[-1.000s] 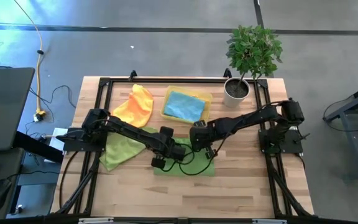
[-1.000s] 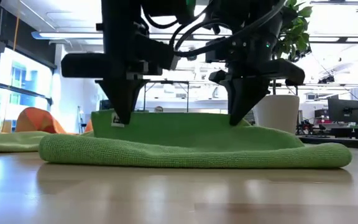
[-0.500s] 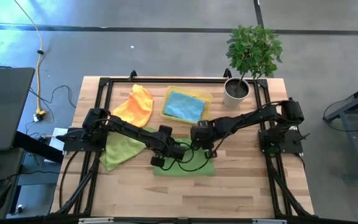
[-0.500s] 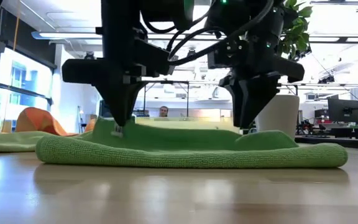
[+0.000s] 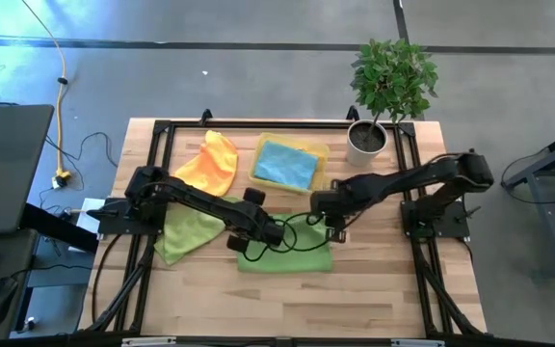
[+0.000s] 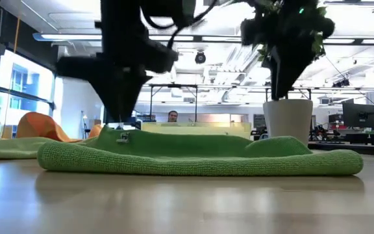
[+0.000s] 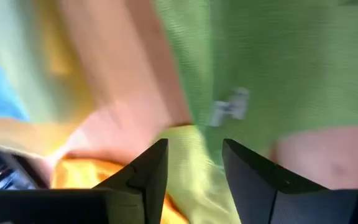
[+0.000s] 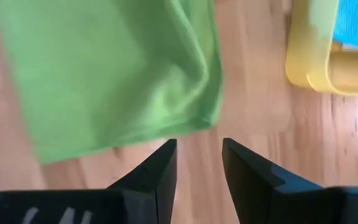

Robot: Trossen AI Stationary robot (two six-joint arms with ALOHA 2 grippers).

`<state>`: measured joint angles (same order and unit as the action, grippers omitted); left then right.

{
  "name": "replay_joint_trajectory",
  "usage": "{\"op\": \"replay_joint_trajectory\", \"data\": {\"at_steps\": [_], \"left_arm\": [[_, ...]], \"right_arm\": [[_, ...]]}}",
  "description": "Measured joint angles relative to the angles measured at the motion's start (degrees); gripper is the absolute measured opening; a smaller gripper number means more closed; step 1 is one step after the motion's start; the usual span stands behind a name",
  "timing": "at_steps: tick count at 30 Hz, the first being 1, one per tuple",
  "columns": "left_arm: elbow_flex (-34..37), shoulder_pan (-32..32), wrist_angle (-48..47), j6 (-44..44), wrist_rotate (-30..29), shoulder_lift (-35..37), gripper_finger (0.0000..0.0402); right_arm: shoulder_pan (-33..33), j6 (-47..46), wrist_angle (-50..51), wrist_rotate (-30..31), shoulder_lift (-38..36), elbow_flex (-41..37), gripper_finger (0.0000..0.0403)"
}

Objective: Fold microfiber towels
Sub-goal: Fold the right green microfiber towel

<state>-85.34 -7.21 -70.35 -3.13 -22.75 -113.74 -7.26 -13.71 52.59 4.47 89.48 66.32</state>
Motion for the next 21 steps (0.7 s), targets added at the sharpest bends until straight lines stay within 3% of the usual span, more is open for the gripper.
{"op": "replay_joint_trajectory", "data": {"at_steps": [5,10,14,21], "left_arm": [[0.7,-0.1,3.2,-1.1,10.2,5.1,0.0129],[8.0,0.1,17.0,3.6,18.2,12.2,0.0118],[14.2,-1.0,25.6,10.0,17.2,15.7,0.0112],[20.7,-2.9,34.5,18.2,16.5,15.5,0.0106]], "right_arm": [[-3.4,-11.0,-6.7,2.7,-8.0,-9.1,0.0122],[-6.4,-30.7,-23.2,5.4,-14.5,-19.4,0.0122],[-8.2,-39.1,-34.2,6.9,-15.2,-24.5,0.0122],[-9.4,-51.9,-36.3,5.5,-11.1,-27.2,0.0166]]}}
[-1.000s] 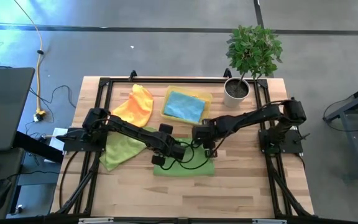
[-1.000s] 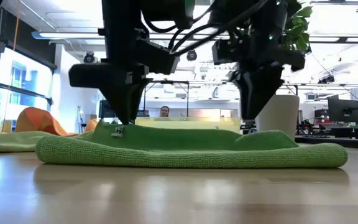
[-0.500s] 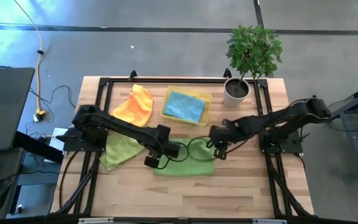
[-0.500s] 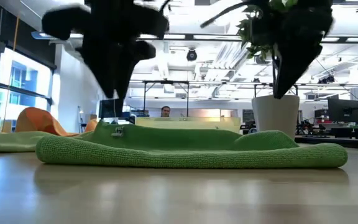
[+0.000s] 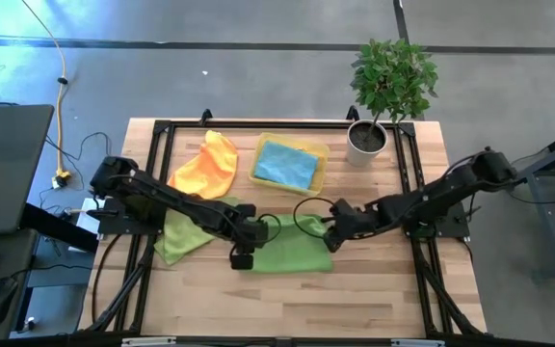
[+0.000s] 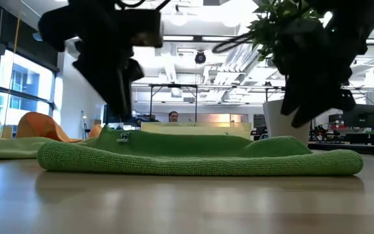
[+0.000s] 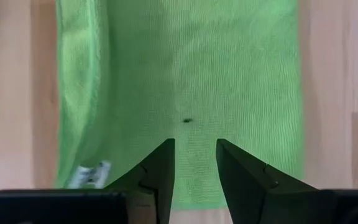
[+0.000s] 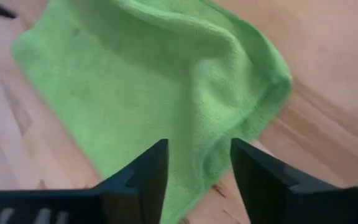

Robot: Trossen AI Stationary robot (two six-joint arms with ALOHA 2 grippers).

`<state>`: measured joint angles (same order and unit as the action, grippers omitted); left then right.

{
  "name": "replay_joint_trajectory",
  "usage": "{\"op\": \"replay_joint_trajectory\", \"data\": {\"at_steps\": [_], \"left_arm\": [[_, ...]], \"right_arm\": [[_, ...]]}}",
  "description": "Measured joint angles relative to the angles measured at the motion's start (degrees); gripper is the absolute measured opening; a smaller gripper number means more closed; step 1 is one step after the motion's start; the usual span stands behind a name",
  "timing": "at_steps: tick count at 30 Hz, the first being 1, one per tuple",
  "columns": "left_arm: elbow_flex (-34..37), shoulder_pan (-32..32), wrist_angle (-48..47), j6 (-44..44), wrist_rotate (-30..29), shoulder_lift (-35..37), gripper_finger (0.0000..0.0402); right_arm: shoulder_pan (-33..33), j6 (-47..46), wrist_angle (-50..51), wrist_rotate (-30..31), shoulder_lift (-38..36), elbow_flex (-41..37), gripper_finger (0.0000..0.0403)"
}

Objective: Fold microfiber towels
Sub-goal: Fold the right green microfiber towel

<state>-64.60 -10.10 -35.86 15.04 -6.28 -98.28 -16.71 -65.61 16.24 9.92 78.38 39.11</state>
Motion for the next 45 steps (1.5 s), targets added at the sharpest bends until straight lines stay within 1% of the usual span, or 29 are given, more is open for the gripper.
{"op": "replay_joint_trajectory", "data": {"at_steps": [4,7,14,24,27,32,35,42,45], "left_arm": [[2.7,-0.6,3.3,4.3,-0.4,0.1,0.0106],[4.1,-0.6,3.9,5.9,-0.2,0.0,0.0106],[6.7,-1.0,7.4,7.3,1.3,-0.8,0.0106],[7.5,-3.1,7.9,12.1,1.2,-0.8,0.0106],[7.4,-3.7,7.8,14.8,1.2,-0.1,0.0106],[6.1,-4.8,6.8,18.9,0.4,-0.1,0.0106],[4.6,-5.7,7.0,19.1,-0.3,-0.1,0.0106],[-0.7,-7.6,7.0,18.9,-5.2,-0.1,0.0106],[-2.8,-8.3,7.0,18.9,-6.3,-0.1,0.0106]], "right_arm": [[0.1,-5.0,-0.6,-2.6,3.1,0.1,0.0208],[0.0,-7.7,-0.5,-3.3,5.9,0.2,0.0224],[0.0,-9.0,-1.9,-4.0,10.0,0.1,0.0226],[-0.9,-10.2,-2.5,-0.6,12.8,0.4,0.0223],[-1.5,-10.9,-2.3,0.2,12.9,0.3,0.0204],[-2.2,-11.6,-1.5,1.3,13.0,0.2,0.0147],[-2.2,-13.0,-1.2,1.9,13.1,0.2,0.0108],[-2.2,-13.5,0.9,2.0,13.1,0.2,0.0017],[-2.7,-12.7,3.6,1.6,13.1,0.3,0.0005]]}}
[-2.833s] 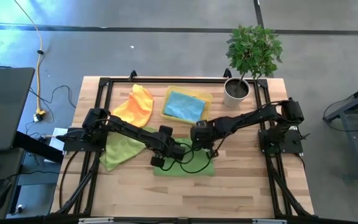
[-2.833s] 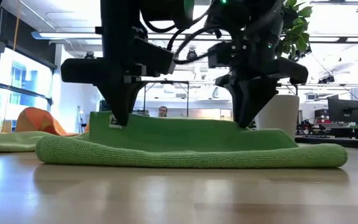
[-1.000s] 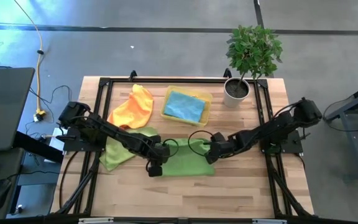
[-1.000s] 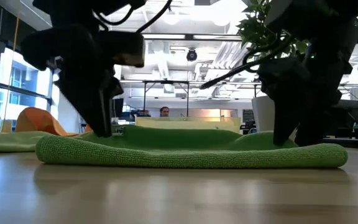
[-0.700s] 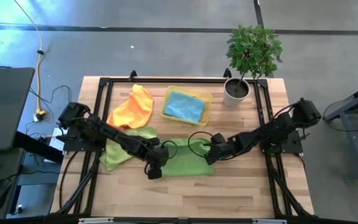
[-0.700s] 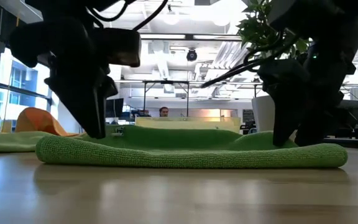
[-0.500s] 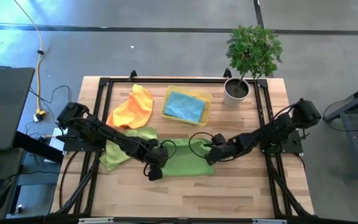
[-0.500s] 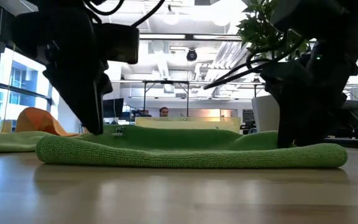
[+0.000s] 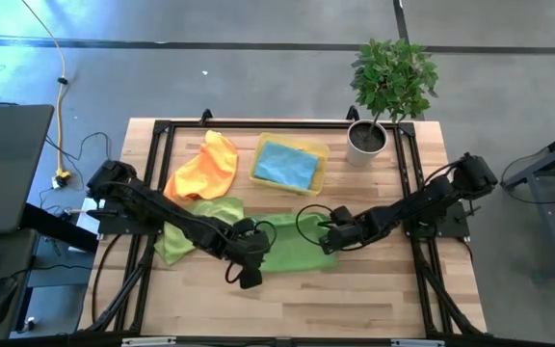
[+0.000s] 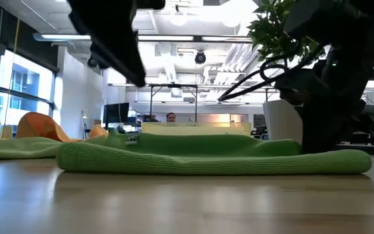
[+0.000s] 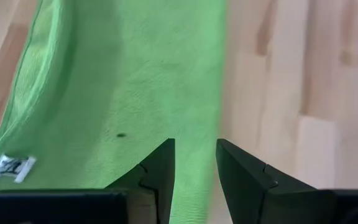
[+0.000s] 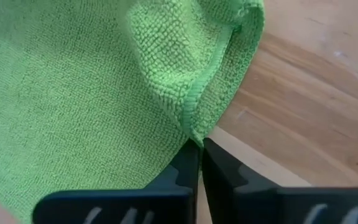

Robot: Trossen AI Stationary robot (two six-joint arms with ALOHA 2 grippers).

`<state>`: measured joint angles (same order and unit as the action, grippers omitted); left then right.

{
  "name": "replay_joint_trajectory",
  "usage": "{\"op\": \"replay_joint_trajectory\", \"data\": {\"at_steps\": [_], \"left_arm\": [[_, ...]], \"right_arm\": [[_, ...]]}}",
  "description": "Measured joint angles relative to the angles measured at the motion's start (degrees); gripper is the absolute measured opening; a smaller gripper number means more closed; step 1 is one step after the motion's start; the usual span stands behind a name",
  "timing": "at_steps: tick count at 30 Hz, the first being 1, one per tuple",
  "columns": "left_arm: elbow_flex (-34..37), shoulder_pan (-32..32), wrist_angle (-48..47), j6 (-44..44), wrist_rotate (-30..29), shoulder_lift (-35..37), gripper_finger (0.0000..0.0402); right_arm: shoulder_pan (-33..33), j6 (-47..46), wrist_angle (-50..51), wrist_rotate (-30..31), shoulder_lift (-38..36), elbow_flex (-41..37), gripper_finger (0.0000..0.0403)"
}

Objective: Fold microfiber towels
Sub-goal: Fold the right green microfiber towel

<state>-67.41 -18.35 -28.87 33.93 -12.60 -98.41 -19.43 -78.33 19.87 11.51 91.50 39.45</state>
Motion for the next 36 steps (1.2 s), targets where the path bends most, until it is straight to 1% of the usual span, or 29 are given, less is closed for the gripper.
{"op": "replay_joint_trajectory", "data": {"at_steps": [4,7,14,20,23,24,27,33,36], "left_arm": [[-2.9,-0.8,-0.1,0.2,-0.1,0.0,0.0106],[-5.6,-1.3,-1.9,0.4,-0.1,0.0,0.0106],[-12.6,-1.7,-10.0,0.4,-0.4,0.0,0.0106],[-17.3,-1.7,-17.4,-2.8,-3.0,0.0,0.0106],[-18.7,-1.5,-19.6,-4.5,-3.1,0.0,0.0106],[-18.9,-1.5,-20.1,-5.1,-3.1,0.0,0.0106],[-20.0,-1.5,-21.7,-7.0,-3.1,0.0,0.0106],[-20.9,-1.1,-24.3,-10.4,-3.1,0.0,0.0106],[-21.0,-0.3,-24.6,-11.2,-3.0,0.0,0.0106]], "right_arm": [[-0.8,0.2,3.1,-0.5,0.0,0.2,0.0006],[-1.2,0.2,4.1,-0.8,-0.1,0.2,0.0002],[-1.1,0.2,5.4,-2.0,-0.5,0.2,0.0001],[-0.9,-1.5,12.7,-5.1,-4.6,-0.3,0.0001],[-0.7,-3.2,18.0,-5.3,-7.4,-0.7,0.0],[-0.5,-3.5,18.2,-5.3,-8.0,-0.7,0.0002],[-0.5,-3.8,17.4,-5.2,-9.0,-0.5,0.0028],[0.0,-4.2,16.7,-6.3,-9.0,-0.4,0.0136],[1.1,-5.3,16.5,-7.2,-9.1,-0.4,0.0176]]}}
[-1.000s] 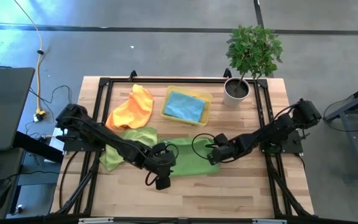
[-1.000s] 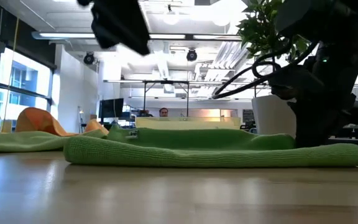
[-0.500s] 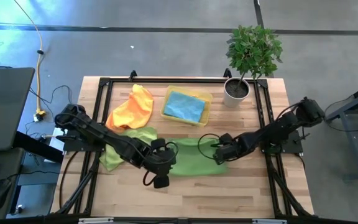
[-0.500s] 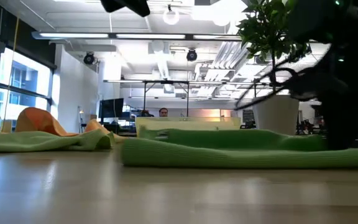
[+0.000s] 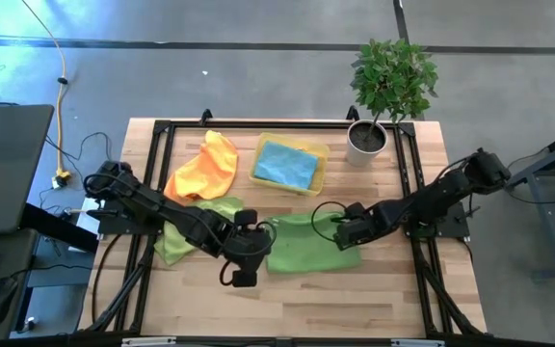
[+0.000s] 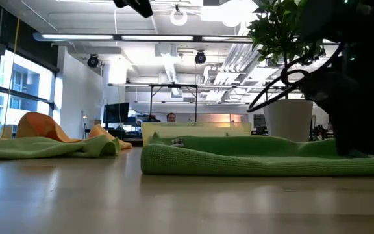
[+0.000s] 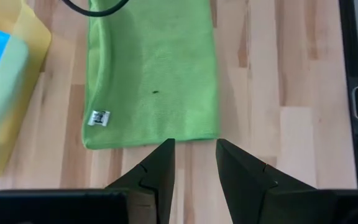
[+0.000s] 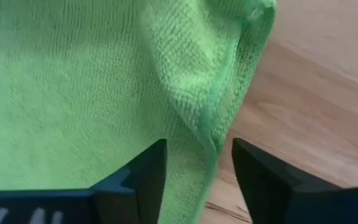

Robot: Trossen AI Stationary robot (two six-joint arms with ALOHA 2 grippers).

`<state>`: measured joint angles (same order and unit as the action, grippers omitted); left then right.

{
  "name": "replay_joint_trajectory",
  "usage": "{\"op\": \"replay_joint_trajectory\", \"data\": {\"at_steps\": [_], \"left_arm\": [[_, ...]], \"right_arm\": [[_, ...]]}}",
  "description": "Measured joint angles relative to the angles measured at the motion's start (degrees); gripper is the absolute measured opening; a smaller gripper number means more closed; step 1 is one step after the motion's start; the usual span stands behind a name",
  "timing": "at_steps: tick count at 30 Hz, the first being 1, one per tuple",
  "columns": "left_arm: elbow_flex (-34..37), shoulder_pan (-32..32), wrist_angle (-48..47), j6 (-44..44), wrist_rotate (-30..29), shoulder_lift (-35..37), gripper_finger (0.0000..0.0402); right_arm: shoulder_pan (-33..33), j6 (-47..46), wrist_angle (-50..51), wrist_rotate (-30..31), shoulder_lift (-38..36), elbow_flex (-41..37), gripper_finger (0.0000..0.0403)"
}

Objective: Fold microfiber towels
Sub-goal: Fold the right green microfiber towel

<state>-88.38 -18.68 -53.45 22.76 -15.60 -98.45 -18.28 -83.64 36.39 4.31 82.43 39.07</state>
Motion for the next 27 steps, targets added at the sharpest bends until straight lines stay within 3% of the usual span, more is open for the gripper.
{"op": "replay_joint_trajectory", "data": {"at_steps": [4,7,14,18,27], "left_arm": [[0.0,1.2,-0.1,-1.7,1.6,0.0,0.0106],[0.0,1.8,-0.7,-2.0,2.6,0.0,0.0106],[0.0,1.9,-3.2,-4.1,2.7,0.0,0.0106],[0.0,1.9,-3.4,-5.0,2.6,0.0,0.0106],[0.0,2.5,-4.7,-5.0,2.4,0.3,0.0106]], "right_arm": [[1.0,-0.4,-2.8,0.8,0.9,0.1,0.0195],[1.4,-0.4,-7.0,1.3,3.4,0.3,0.0196],[1.4,-3.4,-6.8,1.6,6.4,0.6,0.0189],[0.9,-3.4,-5.7,1.6,6.4,0.6,0.0148],[0.7,-3.4,-2.6,0.7,6.4,0.5,0.0009]]}}
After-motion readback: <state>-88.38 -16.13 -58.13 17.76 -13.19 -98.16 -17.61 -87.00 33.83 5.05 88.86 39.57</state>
